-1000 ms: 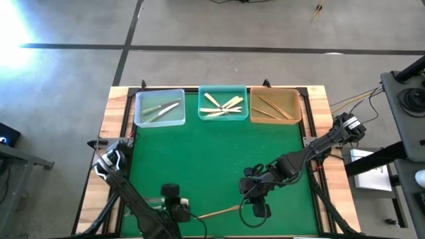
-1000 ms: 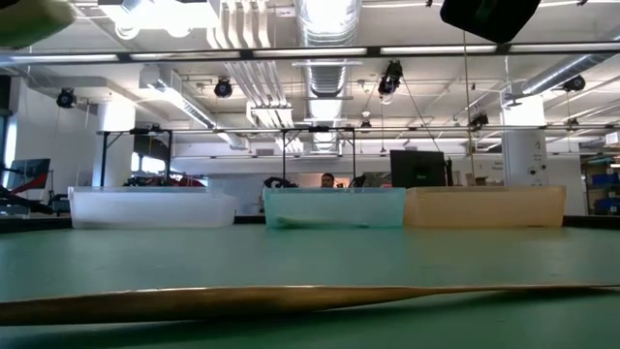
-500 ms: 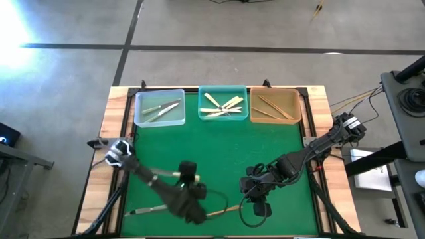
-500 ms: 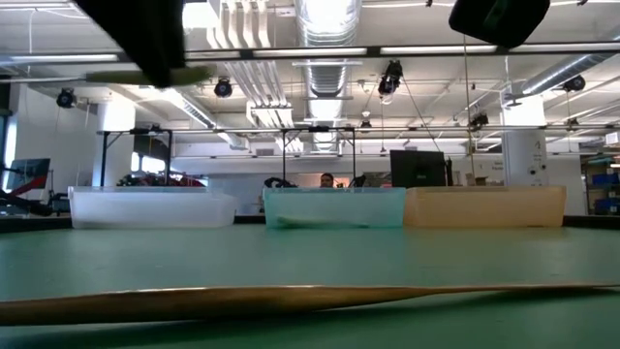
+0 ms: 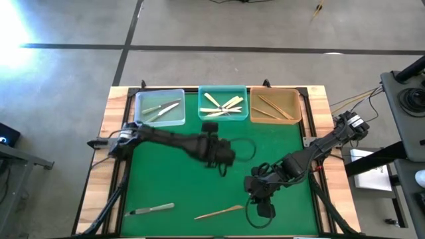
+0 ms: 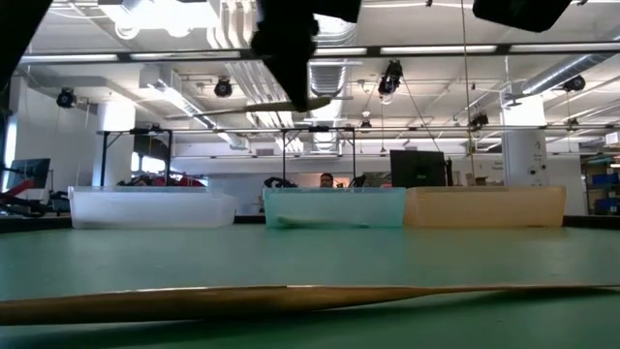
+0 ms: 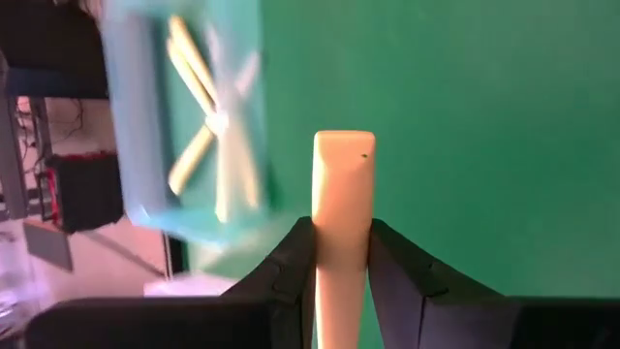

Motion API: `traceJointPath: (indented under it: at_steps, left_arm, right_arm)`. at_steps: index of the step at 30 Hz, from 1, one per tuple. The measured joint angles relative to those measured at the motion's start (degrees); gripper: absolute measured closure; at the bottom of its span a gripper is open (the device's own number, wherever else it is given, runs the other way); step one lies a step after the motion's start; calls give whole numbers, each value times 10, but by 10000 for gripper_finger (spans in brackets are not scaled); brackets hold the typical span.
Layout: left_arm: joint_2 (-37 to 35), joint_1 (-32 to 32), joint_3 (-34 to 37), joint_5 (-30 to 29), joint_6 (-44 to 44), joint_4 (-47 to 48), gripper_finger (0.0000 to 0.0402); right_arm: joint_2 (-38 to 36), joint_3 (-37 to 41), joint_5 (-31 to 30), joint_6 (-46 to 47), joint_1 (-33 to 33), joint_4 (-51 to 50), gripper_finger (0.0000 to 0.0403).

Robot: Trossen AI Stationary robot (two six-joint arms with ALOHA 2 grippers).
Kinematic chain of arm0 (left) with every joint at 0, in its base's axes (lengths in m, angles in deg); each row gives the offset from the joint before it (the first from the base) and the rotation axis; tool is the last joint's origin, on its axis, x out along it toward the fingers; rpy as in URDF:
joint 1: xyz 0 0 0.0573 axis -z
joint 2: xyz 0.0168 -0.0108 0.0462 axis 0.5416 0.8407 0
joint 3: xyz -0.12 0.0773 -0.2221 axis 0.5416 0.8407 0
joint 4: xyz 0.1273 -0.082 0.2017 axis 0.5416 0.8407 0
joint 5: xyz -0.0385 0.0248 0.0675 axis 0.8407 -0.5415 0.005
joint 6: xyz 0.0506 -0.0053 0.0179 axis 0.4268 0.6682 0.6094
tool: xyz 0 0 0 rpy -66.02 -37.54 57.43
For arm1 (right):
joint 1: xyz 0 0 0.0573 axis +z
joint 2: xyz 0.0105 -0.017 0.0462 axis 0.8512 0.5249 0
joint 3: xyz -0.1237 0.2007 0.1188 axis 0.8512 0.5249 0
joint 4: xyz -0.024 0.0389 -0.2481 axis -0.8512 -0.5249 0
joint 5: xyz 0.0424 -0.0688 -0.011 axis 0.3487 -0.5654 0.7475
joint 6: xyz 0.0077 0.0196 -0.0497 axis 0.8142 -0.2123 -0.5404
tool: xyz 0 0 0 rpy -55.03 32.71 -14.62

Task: Sort silverware by color (type)
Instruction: Put the gold and silver knife into the blue bin

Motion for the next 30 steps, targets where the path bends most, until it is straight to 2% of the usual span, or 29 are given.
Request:
traceJointPath:
  at_steps: [6,9,15,18,22,26,30]
  left_arm:
    - [0,-86,-27,6,115,-112,346]
    - [-1,-131,-33,40,167,-196,346]
    - [7,-224,-31,129,187,-377,346]
    - [24,-267,-30,136,189,-431,346]
    - [49,-310,-29,137,184,-460,345]
    - [73,-328,-29,144,149,-420,344]
    - [83,-333,-28,214,143,-427,328]
  right_arm:
    - [-38,0,-2,28,6,-1,335]
    - [-57,0,-7,28,6,-3,335]
    - [-93,0,-98,-14,5,-28,335]
    - [-117,0,-143,-55,-4,-72,335]
    - [-159,0,-190,-96,-24,-114,335]
    - [-200,0,-212,-116,-39,-154,335]
    - [-229,2,-247,-117,-51,-193,335]
